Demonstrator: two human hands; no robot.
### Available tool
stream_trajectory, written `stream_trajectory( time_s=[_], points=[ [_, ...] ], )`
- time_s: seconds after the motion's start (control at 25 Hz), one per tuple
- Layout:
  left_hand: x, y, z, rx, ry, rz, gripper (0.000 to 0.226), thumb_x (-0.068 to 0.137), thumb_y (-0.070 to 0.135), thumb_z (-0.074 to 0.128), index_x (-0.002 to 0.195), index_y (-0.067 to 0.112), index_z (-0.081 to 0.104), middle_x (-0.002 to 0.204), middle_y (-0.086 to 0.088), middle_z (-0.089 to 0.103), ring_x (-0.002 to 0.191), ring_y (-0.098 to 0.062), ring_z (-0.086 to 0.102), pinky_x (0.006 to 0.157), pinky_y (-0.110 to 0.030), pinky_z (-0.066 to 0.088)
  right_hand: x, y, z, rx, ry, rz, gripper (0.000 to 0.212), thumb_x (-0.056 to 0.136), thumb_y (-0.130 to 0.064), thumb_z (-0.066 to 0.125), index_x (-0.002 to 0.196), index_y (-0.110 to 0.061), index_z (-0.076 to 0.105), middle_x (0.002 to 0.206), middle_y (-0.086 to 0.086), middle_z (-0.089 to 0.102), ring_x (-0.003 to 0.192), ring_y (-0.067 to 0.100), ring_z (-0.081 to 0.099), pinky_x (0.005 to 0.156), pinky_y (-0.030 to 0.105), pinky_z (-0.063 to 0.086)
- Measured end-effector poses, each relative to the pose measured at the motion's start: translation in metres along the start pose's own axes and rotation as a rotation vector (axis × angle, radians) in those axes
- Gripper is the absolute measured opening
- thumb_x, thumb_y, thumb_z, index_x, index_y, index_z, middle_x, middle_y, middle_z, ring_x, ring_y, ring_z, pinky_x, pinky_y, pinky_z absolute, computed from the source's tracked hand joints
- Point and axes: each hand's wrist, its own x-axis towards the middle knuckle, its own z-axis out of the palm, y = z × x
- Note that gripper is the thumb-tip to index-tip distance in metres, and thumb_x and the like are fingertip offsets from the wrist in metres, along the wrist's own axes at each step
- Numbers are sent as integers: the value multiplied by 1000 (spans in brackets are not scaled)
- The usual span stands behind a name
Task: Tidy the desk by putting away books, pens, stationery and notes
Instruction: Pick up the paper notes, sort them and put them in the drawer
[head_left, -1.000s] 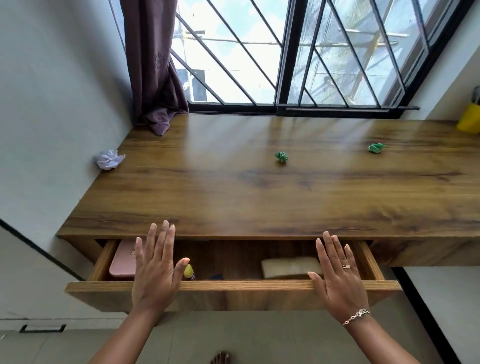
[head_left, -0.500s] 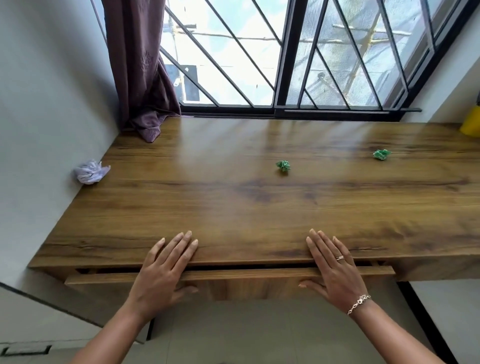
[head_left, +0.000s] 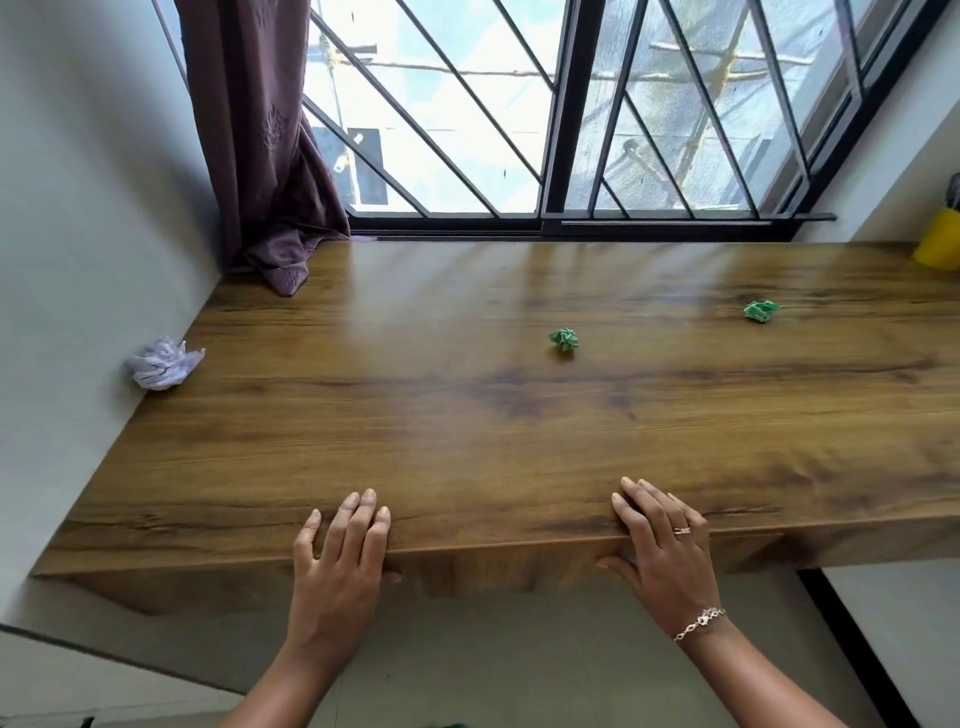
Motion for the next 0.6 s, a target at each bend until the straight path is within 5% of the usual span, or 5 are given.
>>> stream_trajectory(
  time_s=[0.28,0.6],
  points=[
    [-4,0,5,58,31,1,47,71,25,52,115,8,47,127,-11,45,117,-26,43,93,-49,32,-4,-3,3,8,36,30,57,90,-61,22,116,-16,47,131,2,44,121,21,43,104,34,20],
    [11,2,-16,-107,-139,36,49,71,28,51,116,9,46,130,-13,45,116,-26,43,89,-41,33,-1,-3,-6,26,-5,46,61,87,-67,22,113,-18,48,128,0,46,120,18,45,86,38,32]
  ],
)
